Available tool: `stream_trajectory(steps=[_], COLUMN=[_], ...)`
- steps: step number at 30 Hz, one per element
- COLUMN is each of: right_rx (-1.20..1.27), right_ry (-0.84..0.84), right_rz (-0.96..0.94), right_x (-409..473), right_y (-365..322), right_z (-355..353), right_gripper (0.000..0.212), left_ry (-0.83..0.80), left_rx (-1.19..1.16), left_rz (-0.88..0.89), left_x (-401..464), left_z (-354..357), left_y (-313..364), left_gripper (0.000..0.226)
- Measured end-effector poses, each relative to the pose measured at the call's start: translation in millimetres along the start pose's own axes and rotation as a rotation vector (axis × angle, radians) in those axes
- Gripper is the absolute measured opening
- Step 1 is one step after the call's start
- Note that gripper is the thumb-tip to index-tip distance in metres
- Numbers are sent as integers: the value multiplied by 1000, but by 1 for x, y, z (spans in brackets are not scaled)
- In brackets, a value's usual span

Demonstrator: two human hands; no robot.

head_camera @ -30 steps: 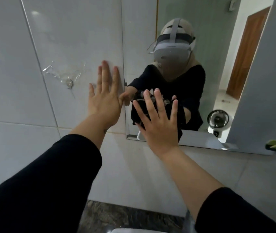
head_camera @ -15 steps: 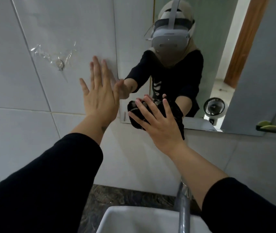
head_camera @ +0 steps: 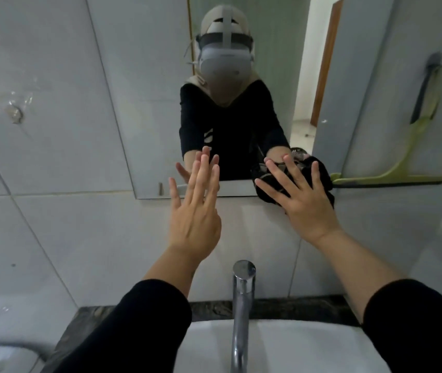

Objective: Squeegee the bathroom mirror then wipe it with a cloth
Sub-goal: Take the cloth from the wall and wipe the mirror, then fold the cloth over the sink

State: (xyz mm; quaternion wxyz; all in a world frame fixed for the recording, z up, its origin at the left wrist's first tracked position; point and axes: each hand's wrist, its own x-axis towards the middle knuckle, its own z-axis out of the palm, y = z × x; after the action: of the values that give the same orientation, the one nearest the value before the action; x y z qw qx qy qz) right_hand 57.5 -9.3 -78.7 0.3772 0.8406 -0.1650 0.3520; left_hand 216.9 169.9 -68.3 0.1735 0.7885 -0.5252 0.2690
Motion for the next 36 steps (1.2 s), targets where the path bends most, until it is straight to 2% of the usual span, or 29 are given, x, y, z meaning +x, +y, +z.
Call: stream_trajectory(steps=[5,8,10,12,17,20,22,25,27,31,36], right_rx=[55,213,374,565,1233,1363,1415,1503,1390,1328,1284], right_ry=[-122,-224,-220,-248,-497,-540,-639,-656,-583,-495,-365], right_rz=[191,351,452,562,691,744,777,815,723,576,409], right_x=[-37,-56,-62,-62,-38,-11,5,28,46,93,166], right_y=[41,58,62,63,65,67,67,54,37,-11,-90], right_z=[-14,-34,-51,-68,-115,-142,-153,-159,-156,-152,-148], right_gripper=[103,97,86,76,70,66,58,34,23,18,18], left_ry=[-19,-32,-77,-142,-373,-459,-412,-247,-236,-163,17], left_rx=[-19,-90,-218,-445,-1076,-1539,-1643,-1543,-1376,-903,-600], left_rz=[88,172,223,211,-77,-321,-442,-467,-406,-245,-269], left_x=[8,13,15,18,27,32,31,26,20,5,-17], left_z=[6,5,3,-3,-25,-40,-56,-74,-84,-108,-141], left_y=[44,72,92,112,146,143,129,91,59,-14,-112], left_gripper=[86,77,66,55,47,42,33,20,13,5,10])
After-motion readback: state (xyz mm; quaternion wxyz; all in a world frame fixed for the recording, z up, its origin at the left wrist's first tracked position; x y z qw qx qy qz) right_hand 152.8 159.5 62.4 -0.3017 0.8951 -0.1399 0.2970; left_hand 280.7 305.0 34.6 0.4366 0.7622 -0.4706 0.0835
